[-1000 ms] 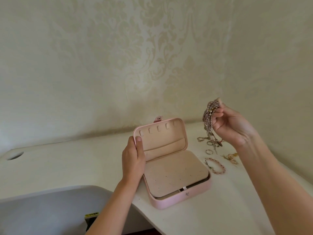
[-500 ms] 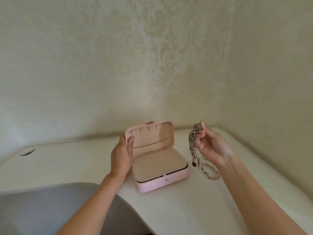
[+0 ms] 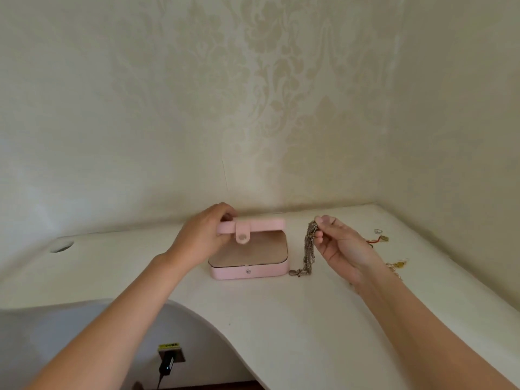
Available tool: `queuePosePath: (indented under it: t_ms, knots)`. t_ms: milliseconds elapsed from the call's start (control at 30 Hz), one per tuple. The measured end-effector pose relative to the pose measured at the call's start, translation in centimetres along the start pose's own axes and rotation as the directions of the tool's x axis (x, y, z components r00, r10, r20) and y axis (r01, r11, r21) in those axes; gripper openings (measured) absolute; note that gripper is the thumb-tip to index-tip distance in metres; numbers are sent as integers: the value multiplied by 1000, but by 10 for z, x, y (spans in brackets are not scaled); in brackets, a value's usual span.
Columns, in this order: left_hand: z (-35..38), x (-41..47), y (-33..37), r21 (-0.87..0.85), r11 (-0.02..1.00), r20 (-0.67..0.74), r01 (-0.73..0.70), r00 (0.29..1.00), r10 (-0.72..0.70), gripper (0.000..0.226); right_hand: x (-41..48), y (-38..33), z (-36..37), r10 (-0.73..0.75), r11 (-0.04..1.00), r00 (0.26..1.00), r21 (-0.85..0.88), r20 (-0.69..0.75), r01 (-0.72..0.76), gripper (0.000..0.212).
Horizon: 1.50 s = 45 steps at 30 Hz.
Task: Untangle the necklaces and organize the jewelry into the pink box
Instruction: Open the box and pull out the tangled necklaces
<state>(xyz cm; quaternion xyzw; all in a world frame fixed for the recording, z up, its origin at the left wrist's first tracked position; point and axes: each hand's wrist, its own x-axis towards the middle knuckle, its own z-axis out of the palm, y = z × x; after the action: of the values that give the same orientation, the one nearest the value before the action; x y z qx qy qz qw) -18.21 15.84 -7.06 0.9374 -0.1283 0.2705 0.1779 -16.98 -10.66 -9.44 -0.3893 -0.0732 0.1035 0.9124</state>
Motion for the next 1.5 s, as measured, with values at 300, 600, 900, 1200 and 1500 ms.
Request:
queuePosePath:
  t_ms: [300, 600, 900, 1200, 1500]
  knots:
    - [14, -13, 5, 94, 995, 448, -29, 894, -16, 79, 2, 3, -4, 1, 998, 999, -70, -46, -4, 20]
    - [33, -5, -6, 112, 992, 427, 56, 899, -99, 96, 3, 5, -9, -19, 990, 995, -142, -100, 5, 19]
    - [64, 39, -27, 150, 980, 280, 129, 945, -167, 79, 7, 5, -15, -36, 983, 987, -182, -158, 7, 17]
    - [60, 54, -35, 179, 962, 314, 207, 914, -255, 74, 13, 10, -12, -33, 963, 987, -268, -157, -11, 16]
    - [79, 8, 81, -636, 708, 424, 307, 906, -12, 22, 12, 8, -7, -109, 935, 988, -348, -108, 65, 14]
